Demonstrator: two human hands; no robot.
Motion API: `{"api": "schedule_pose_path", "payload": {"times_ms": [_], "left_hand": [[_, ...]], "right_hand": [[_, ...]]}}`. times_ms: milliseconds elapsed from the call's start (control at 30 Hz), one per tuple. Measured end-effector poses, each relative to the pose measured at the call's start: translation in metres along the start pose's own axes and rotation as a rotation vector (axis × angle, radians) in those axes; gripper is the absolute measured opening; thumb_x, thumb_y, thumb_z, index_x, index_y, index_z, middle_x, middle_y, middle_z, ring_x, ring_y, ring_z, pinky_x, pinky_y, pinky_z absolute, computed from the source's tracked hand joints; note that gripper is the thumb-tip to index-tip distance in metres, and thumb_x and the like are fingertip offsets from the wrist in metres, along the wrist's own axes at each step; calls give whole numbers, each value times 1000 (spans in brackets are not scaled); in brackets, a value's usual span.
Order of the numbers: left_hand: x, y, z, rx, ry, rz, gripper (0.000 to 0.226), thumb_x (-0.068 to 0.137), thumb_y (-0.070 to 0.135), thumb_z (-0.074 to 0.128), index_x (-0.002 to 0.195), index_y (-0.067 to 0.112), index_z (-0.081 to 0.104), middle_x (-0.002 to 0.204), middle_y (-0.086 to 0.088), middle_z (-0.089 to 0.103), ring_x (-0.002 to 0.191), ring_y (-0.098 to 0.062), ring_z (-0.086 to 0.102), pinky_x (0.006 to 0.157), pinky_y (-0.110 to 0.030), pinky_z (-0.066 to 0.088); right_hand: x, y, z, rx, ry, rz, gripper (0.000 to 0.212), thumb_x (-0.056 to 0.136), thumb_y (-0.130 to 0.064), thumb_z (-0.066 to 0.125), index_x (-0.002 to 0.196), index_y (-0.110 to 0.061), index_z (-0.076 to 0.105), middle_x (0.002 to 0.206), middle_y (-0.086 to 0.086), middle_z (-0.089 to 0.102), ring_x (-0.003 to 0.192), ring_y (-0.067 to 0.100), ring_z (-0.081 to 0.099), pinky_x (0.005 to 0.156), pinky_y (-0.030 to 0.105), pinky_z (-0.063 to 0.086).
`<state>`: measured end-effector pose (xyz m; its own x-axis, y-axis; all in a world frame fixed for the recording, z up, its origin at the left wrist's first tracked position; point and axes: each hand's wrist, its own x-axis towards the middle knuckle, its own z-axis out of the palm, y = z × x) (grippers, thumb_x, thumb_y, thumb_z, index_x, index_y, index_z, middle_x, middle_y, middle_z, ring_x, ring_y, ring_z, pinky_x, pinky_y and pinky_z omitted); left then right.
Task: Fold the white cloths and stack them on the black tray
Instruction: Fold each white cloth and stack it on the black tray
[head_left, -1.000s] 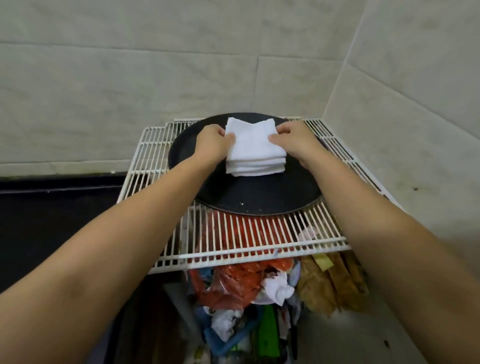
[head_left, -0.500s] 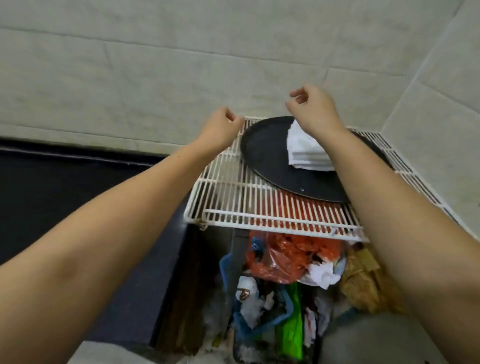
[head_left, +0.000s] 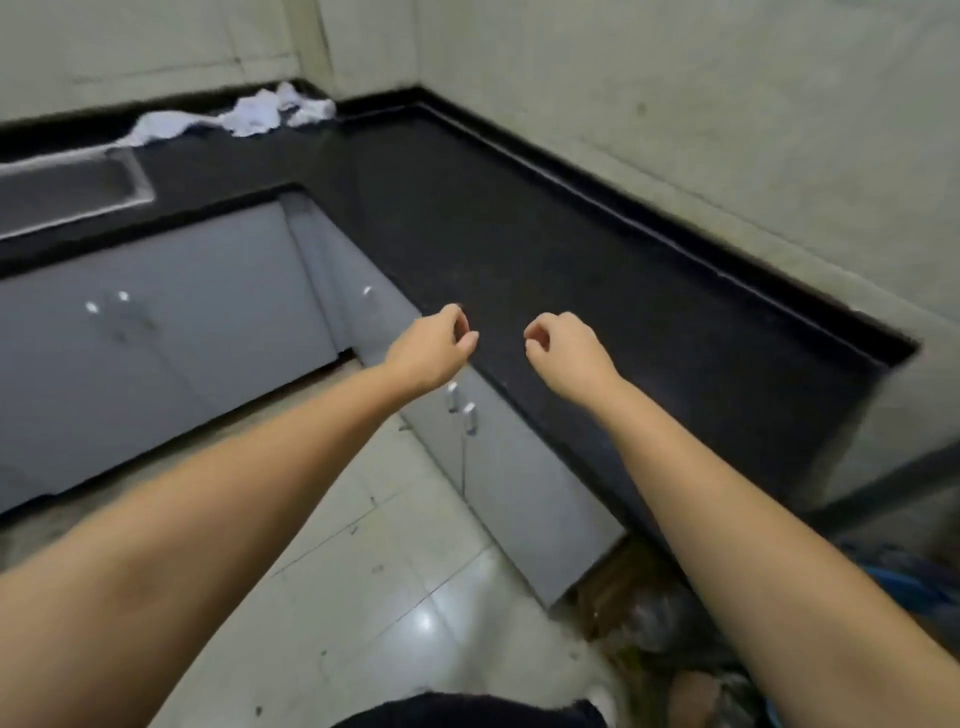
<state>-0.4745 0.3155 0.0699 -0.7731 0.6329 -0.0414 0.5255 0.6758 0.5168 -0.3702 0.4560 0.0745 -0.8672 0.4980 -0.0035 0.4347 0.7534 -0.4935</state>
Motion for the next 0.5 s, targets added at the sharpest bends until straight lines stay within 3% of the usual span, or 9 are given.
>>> {"api": "schedule_pose_path", "payload": {"times_ms": [167,500], "left_hand": [[-27,-122,-26,61,-62,-179,30,96,32,46,113,7,53,109,-17,64,101,-32,58,77,-33,43],[14,-253,-26,95,-140,-373,30,96,38,41,112,15,53,108,-9,64,96,-26,59,81,-38,51]], "right_hand": [[20,-70,92,-149,-269,-77,30,94,-23,44,118,-15,60,124,11,52,109,34,55,94,43,45],[110,-143,206,-146,-513,-148,25,92,-17,45,108,-10,64,117,14,59,106,34,57,93,38,46]]}}
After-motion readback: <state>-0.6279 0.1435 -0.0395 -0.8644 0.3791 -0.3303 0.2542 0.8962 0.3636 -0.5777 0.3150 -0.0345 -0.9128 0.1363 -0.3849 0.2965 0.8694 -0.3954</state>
